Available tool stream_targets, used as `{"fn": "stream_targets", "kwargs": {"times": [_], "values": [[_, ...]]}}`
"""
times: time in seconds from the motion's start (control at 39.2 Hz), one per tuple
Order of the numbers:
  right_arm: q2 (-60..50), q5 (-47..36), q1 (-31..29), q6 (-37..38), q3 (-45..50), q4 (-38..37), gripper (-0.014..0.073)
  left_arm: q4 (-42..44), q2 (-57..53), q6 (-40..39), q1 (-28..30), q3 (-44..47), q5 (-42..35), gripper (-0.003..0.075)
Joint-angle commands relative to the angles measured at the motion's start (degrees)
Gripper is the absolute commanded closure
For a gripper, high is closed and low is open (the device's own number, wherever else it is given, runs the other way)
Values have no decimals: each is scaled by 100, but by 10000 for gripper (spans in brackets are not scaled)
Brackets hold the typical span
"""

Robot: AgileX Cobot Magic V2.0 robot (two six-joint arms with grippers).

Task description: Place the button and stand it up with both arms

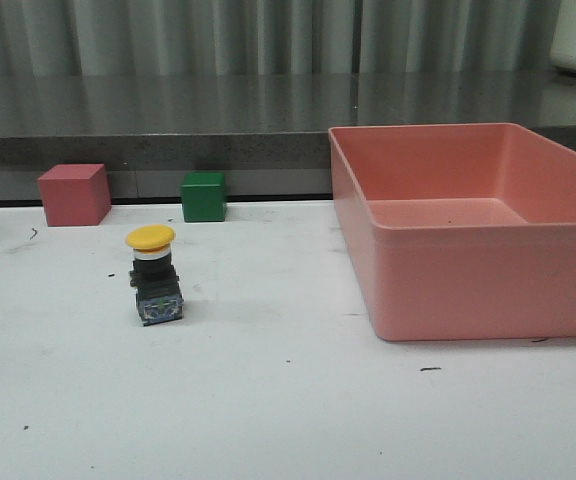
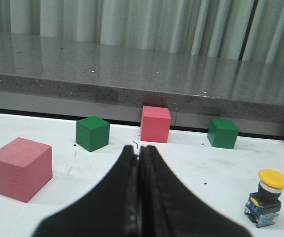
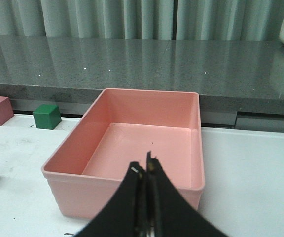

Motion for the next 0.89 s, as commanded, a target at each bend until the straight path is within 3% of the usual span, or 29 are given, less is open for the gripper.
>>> {"fn": "stream_targets", "kwargs": {"times": [0.0, 0.48, 0.69, 0.87], "values": [[78, -484, -37, -58, -144, -102, 661, -40, -141, -17, 6, 89, -504, 740], [78, -498, -37, -58, -118, -354, 661, -40, -141, -17, 6, 89, -504, 740], [-69, -952, -94, -58, 637, -213, 661, -40, -141, -17, 6, 89, -504, 740], [-416, -1275, -613, -77, 1498, 159, 661, -40, -141, -17, 6, 89, -504, 740]]}}
